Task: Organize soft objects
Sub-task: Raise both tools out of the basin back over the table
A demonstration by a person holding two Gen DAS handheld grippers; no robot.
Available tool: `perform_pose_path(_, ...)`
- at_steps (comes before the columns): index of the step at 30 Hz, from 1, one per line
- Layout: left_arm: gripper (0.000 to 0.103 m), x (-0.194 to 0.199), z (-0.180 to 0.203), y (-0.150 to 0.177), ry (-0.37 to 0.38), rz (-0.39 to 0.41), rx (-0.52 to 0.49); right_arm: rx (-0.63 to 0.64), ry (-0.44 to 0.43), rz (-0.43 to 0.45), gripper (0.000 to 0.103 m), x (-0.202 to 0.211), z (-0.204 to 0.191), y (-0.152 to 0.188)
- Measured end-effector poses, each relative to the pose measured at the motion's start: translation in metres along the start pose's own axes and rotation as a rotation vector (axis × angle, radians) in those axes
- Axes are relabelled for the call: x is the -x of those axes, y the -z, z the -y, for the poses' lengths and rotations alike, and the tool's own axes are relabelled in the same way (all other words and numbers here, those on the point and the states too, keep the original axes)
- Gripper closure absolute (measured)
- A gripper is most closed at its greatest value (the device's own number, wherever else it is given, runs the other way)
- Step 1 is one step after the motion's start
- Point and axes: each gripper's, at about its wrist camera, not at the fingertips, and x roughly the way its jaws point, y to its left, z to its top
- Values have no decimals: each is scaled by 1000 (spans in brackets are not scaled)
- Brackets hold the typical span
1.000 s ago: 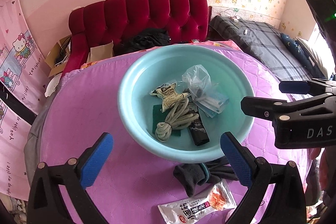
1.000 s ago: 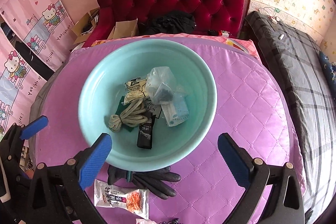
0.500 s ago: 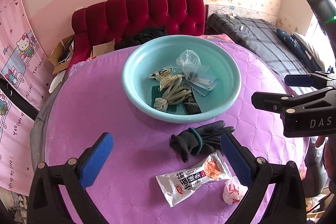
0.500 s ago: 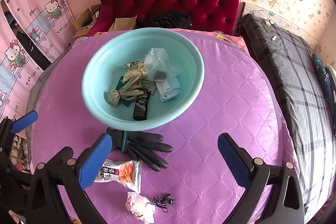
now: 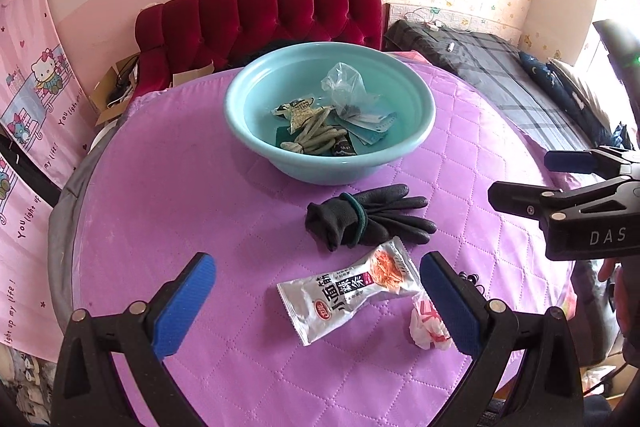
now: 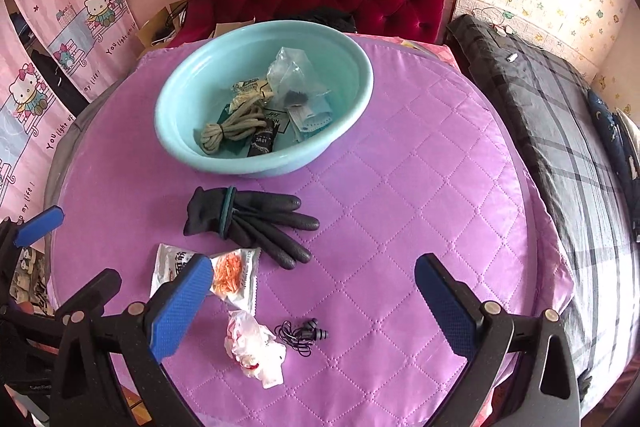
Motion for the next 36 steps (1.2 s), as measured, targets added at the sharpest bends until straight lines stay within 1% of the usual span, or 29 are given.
perform_pose_path(3, 0, 3, 5, 8, 5, -2, -4, 13, 18, 0, 0, 0, 1, 9)
perform_pose_path(8, 0, 3, 15, 23, 6, -7, -11, 3, -1, 3, 0, -3, 5, 23)
perform_pose_path(11, 0, 1, 19, 29, 23, -19, -4, 19, 15, 10, 0, -5, 5, 32)
perform_pose_path(18, 0, -6, 29, 48, 19, -40, -3, 20, 22, 22, 0, -13, 9, 54)
perform_pose_path(23, 0, -14, 38, 60, 27, -65, -8, 0, 10, -4, 0, -21, 15, 66)
perform_pose_path(28, 0, -23, 47, 68, 48, -96, -8, 2, 14, -14, 0, -25, 19, 71)
perform_pose_path(34, 0, -29, 52, 67, 62, -111, -6, -27, 12, -19, 0, -28, 30, 70)
perform_pose_path(36, 0, -33, 54, 67, 75, -121, -5, -27, 21, -33, 0, -32, 33, 71)
